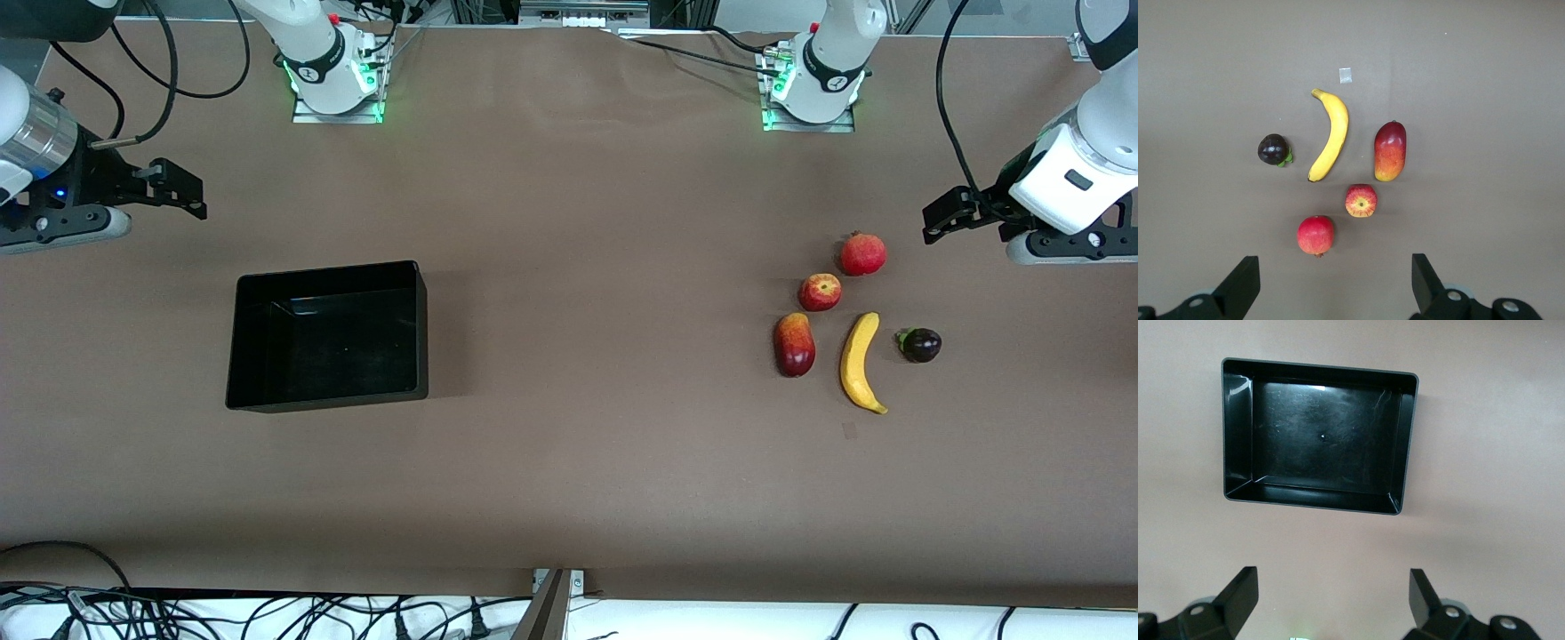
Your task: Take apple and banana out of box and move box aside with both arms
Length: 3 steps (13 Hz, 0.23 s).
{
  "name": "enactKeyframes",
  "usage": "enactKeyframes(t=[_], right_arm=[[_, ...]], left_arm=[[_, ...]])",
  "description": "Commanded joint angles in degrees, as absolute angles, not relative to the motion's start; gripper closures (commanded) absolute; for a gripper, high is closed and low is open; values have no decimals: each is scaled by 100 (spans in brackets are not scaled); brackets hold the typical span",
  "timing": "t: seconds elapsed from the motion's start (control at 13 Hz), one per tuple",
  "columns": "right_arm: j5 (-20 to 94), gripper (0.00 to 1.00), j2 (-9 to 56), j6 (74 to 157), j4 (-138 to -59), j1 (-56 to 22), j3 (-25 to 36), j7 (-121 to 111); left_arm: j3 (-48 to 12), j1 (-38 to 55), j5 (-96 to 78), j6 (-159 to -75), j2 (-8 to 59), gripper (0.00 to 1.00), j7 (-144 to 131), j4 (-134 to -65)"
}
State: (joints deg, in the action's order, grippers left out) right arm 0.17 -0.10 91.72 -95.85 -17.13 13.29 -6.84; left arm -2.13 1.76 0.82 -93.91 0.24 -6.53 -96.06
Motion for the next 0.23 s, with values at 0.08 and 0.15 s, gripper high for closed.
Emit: enactKeyframes(t=[0.08, 0.15], right_arm=[[97, 0, 35, 8983, -9378, -861, 413, -756], [97, 0, 35, 8974, -9256, -870, 404, -773]], left_arm=[[-202, 202, 18, -9413, -18, 0, -659, -9606], [-202, 202, 18, -9413, -18, 0, -659, -9606]])
